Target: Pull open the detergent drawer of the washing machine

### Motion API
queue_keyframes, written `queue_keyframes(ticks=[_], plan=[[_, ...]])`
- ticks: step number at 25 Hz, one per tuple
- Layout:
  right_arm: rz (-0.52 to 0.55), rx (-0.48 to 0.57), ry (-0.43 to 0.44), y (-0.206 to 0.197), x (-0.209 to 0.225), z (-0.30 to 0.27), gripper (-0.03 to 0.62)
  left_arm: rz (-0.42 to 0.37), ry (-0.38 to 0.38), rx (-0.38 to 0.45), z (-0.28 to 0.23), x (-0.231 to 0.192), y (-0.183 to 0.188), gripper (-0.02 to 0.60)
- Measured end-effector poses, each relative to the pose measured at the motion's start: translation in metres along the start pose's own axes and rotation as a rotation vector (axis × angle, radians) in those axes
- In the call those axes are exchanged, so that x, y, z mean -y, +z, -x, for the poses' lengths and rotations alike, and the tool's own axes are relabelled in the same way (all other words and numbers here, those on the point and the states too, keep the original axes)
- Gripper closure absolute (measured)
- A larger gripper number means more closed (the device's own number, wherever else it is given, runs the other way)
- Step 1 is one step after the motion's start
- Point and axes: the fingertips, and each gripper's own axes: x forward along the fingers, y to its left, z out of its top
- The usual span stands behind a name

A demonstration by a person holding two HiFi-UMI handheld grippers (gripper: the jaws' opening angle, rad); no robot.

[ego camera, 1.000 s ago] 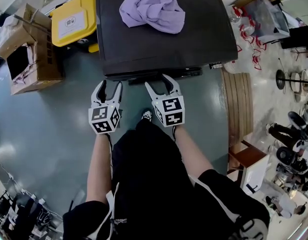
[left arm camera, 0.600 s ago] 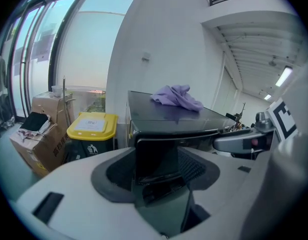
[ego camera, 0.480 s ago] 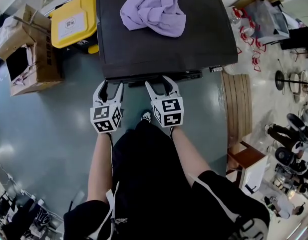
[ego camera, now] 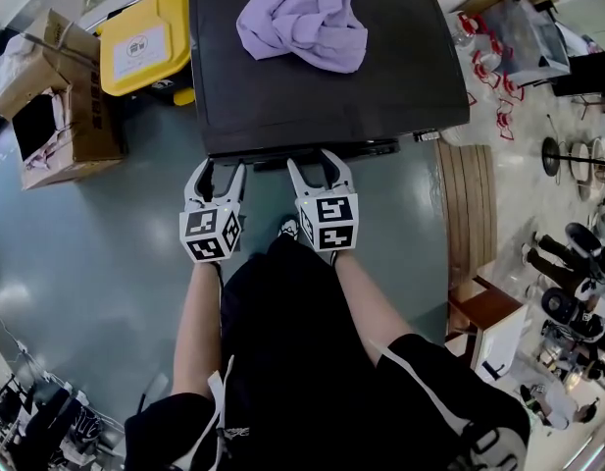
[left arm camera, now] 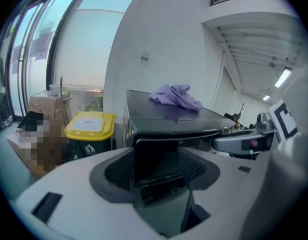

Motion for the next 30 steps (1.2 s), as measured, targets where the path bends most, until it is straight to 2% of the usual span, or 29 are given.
queue_keyframes(ticks=[12,21,30], plan=[[-0.020,-0.016,0.004,-0.0030,-0.0062,-0.0026,0.359,-0.026,0.015,-0.024,0.0007,-0.0003,-0.0028,0.319],[-0.038,-0.008,0.000,-0.0037,-0.0031,-0.0042,0.385,-0.035,0.012,-0.012,-0.0012,-0.0013,-0.0047,0.321],[0.022,-0.028,0.001,-0.0062,-0.0031,-0.0011,0.421,-0.058,0.025,-0.033,0.0008,-0.0002,-0.0062,0.321]])
